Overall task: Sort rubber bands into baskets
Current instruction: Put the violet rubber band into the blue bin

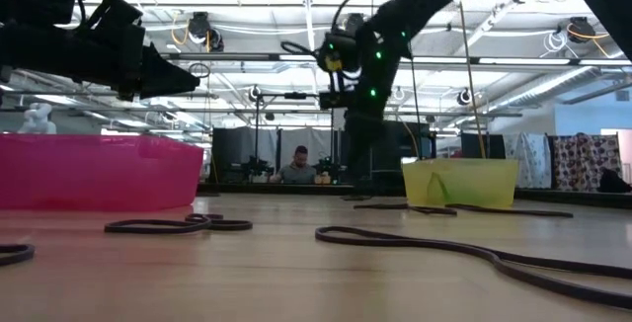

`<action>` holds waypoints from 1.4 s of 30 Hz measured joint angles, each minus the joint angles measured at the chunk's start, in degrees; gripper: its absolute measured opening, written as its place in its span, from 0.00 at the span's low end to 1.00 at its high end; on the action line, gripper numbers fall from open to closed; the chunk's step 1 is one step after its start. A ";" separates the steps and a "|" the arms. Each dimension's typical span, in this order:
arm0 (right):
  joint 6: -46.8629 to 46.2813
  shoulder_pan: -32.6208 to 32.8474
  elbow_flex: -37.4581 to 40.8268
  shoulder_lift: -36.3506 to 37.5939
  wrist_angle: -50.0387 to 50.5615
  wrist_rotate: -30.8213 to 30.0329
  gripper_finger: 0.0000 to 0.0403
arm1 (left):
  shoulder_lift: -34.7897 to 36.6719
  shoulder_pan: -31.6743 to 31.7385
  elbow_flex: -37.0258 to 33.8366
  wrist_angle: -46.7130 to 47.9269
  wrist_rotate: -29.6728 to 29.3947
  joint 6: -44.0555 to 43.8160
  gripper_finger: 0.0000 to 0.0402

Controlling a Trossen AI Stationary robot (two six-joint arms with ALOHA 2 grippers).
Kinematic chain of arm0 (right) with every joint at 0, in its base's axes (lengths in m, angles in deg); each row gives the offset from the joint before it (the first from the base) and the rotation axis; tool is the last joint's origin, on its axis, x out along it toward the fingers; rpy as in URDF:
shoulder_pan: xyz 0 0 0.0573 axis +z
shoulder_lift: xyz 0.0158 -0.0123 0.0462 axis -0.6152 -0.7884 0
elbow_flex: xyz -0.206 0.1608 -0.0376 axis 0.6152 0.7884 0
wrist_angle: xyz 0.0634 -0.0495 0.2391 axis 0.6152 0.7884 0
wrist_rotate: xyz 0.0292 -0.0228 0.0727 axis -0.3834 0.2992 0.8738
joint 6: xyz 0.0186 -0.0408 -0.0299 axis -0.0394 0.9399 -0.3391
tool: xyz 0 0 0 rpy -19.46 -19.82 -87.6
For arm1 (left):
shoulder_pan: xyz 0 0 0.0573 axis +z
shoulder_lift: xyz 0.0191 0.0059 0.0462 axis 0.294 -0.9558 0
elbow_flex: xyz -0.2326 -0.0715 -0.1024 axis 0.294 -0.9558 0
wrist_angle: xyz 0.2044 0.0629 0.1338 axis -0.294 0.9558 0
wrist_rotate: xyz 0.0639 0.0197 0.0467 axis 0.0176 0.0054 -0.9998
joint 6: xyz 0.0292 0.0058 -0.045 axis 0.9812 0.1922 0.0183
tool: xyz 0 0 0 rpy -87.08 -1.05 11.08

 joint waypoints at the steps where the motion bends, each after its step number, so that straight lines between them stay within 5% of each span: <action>1: -0.02 0.66 -0.89 0.03 1.47 -0.02 0.01 | 0.01 0.00 0.00 0.00 0.00 0.00 0.38; 9: -1.00 6.79 -4.93 3.80 10.76 -8.20 0.00 | 0.00 0.00 0.00 0.00 0.00 1.04 0.38; 21: -13.78 18.99 -6.08 15.92 25.29 -8.09 0.00 | -0.01 0.00 0.00 -0.02 -0.02 1.46 0.38; 34: -42.70 40.93 -6.08 23.54 32.90 8.33 0.00 | 0.01 0.00 0.02 -0.17 -0.02 1.20 0.38; 42: -63.68 58.41 -1.48 23.50 32.97 3.34 0.00 | 0.00 0.00 0.02 -1.32 -0.02 1.00 0.38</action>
